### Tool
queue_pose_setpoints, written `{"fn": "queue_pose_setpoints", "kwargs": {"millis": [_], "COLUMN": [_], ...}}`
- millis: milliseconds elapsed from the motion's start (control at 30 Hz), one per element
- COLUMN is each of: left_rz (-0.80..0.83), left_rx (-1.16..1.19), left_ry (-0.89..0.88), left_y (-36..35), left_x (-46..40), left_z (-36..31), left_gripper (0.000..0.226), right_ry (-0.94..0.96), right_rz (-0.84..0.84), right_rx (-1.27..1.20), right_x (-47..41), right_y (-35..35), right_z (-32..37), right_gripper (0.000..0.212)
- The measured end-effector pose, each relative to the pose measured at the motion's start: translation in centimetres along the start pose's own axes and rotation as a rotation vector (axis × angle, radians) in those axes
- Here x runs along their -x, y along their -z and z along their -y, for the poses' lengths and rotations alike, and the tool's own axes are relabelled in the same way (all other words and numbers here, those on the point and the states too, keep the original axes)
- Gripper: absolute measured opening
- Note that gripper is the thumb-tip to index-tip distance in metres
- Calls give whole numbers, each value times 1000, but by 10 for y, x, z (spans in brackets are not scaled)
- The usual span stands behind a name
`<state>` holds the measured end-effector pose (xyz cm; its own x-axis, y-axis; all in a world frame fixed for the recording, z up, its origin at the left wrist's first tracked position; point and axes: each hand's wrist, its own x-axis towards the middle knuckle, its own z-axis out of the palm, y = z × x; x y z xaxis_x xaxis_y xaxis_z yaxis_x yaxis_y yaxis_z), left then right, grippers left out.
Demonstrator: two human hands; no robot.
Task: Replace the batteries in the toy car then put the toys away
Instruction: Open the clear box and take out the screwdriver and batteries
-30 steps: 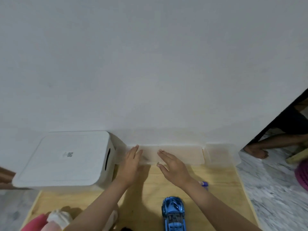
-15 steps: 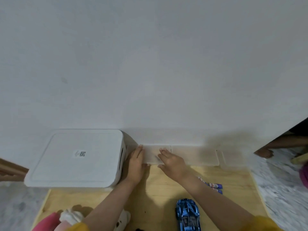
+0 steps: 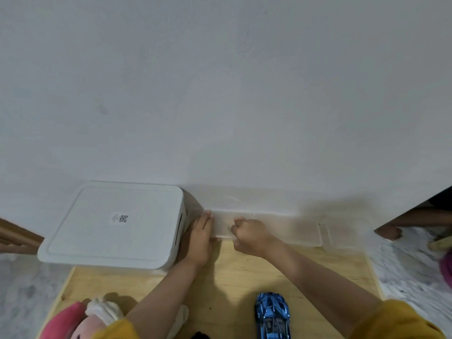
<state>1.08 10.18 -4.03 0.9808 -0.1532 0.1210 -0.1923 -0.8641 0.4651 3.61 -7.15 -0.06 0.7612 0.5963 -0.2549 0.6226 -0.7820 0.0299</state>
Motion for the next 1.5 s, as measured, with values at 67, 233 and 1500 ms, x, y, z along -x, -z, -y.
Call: {"fn": "queue_pose_setpoints", "kwargs": {"millis": [67, 233, 1500], "left_rz": [-21, -66, -69], "left_rx": [-17, -76, 40], "left_ry": [-5, -5, -51], "left_y": [0, 1, 27], "left_x": [1, -5, -3], "left_z": [-1, -1, -14], "left_gripper": [59, 68, 115], "right_ry": [-14, -28, -593], "right_rz": [-6, -81, -66], "right_rx": [0, -151, -544], "right_x": [2, 4, -26], "right_y": [8, 25, 5], "right_z": [1, -8, 16], "right_gripper": [36, 25, 20]}}
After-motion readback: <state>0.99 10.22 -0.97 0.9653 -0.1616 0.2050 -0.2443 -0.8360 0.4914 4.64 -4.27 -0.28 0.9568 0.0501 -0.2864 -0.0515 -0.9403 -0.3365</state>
